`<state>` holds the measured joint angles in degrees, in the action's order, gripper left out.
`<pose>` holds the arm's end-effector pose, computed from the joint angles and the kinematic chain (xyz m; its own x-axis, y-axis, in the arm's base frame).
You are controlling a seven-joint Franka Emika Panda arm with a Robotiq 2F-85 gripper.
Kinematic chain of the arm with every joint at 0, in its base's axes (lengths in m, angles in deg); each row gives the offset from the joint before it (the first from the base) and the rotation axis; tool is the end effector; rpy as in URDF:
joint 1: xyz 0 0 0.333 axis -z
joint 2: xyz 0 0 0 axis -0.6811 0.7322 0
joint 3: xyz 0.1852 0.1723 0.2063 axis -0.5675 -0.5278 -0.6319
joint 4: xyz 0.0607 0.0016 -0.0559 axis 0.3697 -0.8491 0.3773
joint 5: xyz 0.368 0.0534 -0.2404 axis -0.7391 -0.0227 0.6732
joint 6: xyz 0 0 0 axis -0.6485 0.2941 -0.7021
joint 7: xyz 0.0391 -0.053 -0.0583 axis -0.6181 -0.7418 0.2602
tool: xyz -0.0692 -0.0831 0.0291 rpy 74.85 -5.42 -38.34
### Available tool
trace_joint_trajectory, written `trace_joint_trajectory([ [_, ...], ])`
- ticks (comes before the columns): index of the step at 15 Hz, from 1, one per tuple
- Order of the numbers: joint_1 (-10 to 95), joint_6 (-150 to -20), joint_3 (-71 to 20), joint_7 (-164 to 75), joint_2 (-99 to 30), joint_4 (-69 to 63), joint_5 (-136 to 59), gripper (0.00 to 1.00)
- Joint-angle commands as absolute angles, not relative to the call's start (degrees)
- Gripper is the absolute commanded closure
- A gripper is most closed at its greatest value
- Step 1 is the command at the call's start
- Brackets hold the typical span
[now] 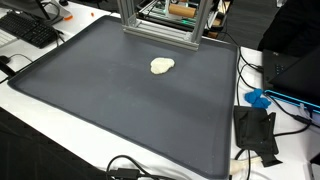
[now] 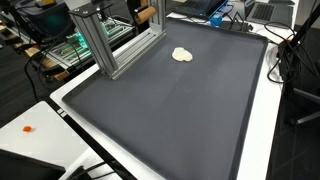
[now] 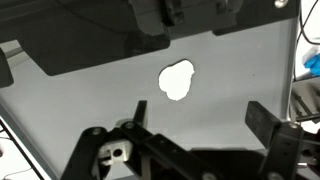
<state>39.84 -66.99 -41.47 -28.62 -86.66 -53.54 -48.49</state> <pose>0.4048 0.1234 0.4920 0.9756 -0.1668 0.1424 -0.1611 -0.9856 -0.0512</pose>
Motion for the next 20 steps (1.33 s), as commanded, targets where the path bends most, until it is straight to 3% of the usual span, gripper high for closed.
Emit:
trace_joint_trajectory([
  [1,42.1,-71.0,-42.6,-24.1,-79.1,-50.8,-46.5,0.00],
  [11,42.8,-77.6,-40.6,-19.6,-63.1,-46.2,-41.9,0.00],
  [20,41.8,-77.7,-39.4,-20.7,-62.2,-45.6,-41.8,0.00],
])
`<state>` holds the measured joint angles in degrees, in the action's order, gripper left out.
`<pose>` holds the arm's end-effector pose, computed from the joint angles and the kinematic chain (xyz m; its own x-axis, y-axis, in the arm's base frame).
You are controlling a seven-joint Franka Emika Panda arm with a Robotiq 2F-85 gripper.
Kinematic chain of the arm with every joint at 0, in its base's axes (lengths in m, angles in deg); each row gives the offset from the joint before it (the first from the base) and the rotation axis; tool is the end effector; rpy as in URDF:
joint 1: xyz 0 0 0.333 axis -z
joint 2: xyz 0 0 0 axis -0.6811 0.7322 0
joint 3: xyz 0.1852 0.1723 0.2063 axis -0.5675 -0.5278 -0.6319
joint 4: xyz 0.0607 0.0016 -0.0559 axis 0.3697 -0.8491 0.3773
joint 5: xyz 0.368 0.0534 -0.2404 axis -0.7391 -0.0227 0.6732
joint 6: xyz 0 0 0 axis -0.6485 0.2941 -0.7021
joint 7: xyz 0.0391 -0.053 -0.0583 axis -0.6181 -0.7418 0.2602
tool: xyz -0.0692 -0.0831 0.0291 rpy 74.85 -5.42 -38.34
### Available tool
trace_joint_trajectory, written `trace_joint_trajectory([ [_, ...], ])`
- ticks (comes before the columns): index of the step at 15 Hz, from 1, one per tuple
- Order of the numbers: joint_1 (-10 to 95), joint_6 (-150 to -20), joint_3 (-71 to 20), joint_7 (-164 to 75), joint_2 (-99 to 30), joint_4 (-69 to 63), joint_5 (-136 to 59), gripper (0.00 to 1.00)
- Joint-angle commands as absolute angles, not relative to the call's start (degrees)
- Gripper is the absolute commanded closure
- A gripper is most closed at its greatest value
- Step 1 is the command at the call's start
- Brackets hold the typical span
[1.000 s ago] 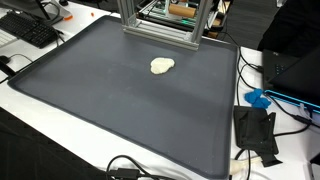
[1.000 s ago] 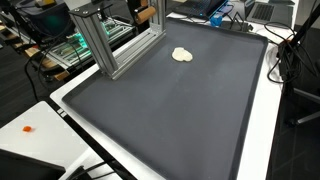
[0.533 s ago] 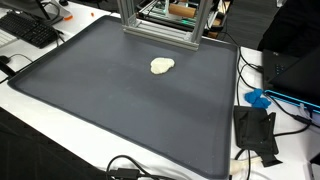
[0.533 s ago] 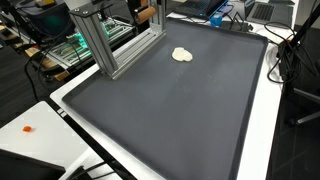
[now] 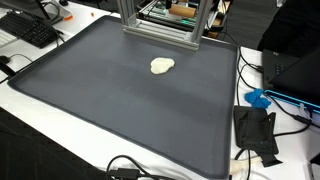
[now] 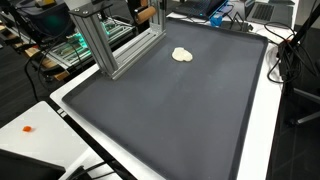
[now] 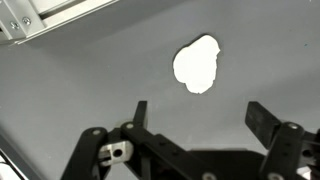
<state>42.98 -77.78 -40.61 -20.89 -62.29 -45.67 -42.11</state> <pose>0.5076 0.1035 0.3870 0.9522 -0.2993 0.0617 -0.2995 -0.9541 -0.0058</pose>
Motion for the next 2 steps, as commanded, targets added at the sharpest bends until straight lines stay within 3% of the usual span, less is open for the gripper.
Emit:
trace_joint_trajectory([
  [1,41.8,-77.7,-39.4,-20.7,-62.2,-45.6,-41.8,0.00],
  [2,41.8,-77.7,-39.4,-20.7,-62.2,-45.6,-41.8,0.00],
])
